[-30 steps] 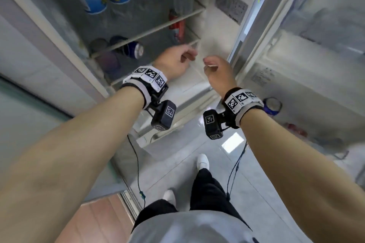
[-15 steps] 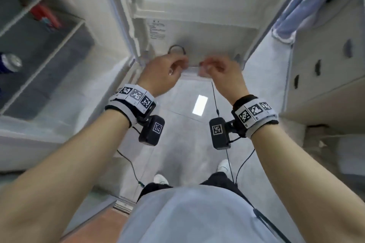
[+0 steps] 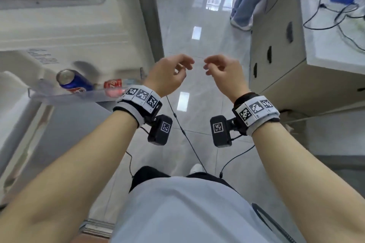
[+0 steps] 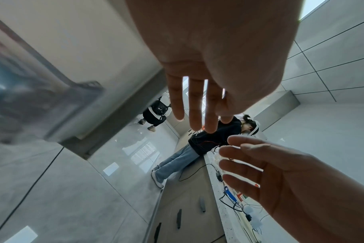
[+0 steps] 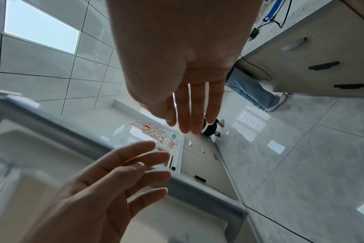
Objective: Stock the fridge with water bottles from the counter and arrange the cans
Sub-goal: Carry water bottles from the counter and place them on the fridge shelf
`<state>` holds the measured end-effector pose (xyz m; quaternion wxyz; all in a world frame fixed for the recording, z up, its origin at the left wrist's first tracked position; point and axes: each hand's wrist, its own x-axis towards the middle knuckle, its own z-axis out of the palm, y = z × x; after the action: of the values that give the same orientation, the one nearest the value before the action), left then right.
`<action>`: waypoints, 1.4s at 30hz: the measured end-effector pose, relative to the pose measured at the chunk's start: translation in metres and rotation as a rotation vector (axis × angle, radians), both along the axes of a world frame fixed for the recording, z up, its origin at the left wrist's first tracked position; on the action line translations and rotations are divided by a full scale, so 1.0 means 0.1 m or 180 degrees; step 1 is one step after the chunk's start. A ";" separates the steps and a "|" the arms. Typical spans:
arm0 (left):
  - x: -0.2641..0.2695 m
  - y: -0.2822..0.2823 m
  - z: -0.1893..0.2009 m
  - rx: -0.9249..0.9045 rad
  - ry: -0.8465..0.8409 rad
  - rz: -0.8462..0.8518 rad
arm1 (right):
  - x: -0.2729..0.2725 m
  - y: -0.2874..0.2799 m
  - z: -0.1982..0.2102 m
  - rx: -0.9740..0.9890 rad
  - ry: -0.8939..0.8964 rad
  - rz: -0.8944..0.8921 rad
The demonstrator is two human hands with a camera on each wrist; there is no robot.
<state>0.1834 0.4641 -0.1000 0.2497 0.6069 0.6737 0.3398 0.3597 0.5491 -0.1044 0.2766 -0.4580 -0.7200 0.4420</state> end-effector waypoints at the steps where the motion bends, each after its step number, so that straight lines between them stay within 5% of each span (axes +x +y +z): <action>1: 0.08 0.13 0.00 -0.0014 -0.0053 0.0046 | 0.07 0.15 -0.01 -0.0041 0.0017 -0.0022; 10: 0.29 1.40 -0.20 -0.0137 -0.0324 0.0365 | 0.15 1.48 -0.22 -0.0198 0.0034 -0.0005; 25: -0.47 3.66 -0.30 -0.0077 -0.0446 0.1094 | -0.61 3.92 0.00 -0.0097 -0.0090 0.0293; 30: -0.93 3.89 -0.32 -0.0258 -0.0201 0.1044 | -1.41 4.42 -0.07 -0.0320 -0.0004 0.0951; 36: -1.36 4.12 -0.22 -0.0053 -0.0206 0.2244 | -2.41 4.86 -0.17 -0.0275 -0.0147 0.2252; 42: -1.76 4.29 -0.08 0.0012 -0.0117 0.2986 | -3.16 5.14 -0.12 -0.0247 0.0050 0.2931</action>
<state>0.0072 0.8928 -0.1081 0.0799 0.2312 0.8701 0.4279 0.0439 1.0628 -0.1163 0.0396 -0.0972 -0.8292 0.5489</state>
